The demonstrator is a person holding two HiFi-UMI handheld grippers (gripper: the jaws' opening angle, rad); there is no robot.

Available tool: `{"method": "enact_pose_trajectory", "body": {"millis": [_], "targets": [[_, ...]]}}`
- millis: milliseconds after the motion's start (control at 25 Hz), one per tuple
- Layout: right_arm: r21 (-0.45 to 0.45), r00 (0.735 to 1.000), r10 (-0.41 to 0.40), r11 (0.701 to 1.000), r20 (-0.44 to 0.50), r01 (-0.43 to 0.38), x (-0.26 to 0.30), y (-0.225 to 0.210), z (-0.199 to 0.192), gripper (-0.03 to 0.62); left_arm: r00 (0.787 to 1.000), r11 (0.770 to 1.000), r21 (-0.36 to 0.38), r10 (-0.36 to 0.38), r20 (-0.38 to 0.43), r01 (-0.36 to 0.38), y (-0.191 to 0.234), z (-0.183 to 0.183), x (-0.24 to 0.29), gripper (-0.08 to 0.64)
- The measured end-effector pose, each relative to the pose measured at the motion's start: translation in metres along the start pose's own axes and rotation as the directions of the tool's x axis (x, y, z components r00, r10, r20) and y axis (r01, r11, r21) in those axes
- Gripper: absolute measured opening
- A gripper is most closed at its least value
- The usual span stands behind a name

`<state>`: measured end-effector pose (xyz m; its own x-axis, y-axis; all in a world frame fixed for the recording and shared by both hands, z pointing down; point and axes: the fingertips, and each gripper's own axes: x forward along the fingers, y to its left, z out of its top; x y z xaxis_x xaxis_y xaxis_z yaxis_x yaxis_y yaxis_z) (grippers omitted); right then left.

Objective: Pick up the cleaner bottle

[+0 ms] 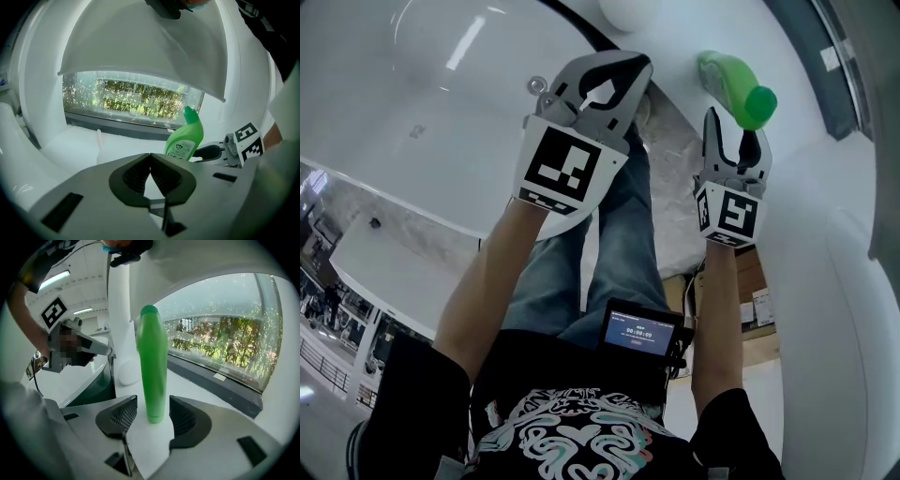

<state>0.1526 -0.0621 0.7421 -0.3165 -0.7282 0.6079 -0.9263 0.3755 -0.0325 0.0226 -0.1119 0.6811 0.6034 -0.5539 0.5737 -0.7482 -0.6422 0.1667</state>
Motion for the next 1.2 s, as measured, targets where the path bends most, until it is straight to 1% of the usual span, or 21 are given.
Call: {"method": "enact_pose_trajectory", "body": {"millis": [160, 400, 680, 960, 1080, 1200], "targets": [[-0.030, 1.000, 0.010, 1.000, -0.010, -0.010, 0.014, 0.004, 0.000, 0.222, 1.000, 1.000, -0.002, 0.003, 0.001, -0.003, 0.007, 0.000, 0.005, 0.014], [-0.025, 1.000, 0.003, 1.000, 0.016, -0.003, 0.035, 0.002, 0.010, 0.225, 1.000, 1.000, -0.012, 0.020, -0.003, -0.020, 0.021, -0.002, 0.007, 0.015], [-0.009, 0.999, 0.004, 1.000, 0.044, -0.004, 0.058, -0.002, 0.013, 0.227, 1.000, 0.999, -0.025, 0.027, -0.012, -0.027, 0.029, -0.010, 0.014, 0.014], [-0.008, 0.996, 0.018, 1.000, 0.089, -0.017, 0.067, 0.001, 0.027, 0.225, 1.000, 0.999, -0.029, 0.025, -0.005, -0.025, 0.030, -0.009, 0.020, 0.014], [0.004, 0.994, 0.020, 1.000, 0.106, -0.020, 0.070, 0.002, 0.029, 0.225, 1.000, 1.000, -0.009, 0.025, 0.014, -0.025, 0.030, -0.006, 0.024, 0.014], [-0.004, 0.993, 0.023, 1.000, 0.118, -0.023, 0.071, 0.001, 0.028, 0.225, 1.000, 1.000, -0.018, 0.022, 0.005, -0.022, 0.029, -0.008, 0.027, 0.014]]}}
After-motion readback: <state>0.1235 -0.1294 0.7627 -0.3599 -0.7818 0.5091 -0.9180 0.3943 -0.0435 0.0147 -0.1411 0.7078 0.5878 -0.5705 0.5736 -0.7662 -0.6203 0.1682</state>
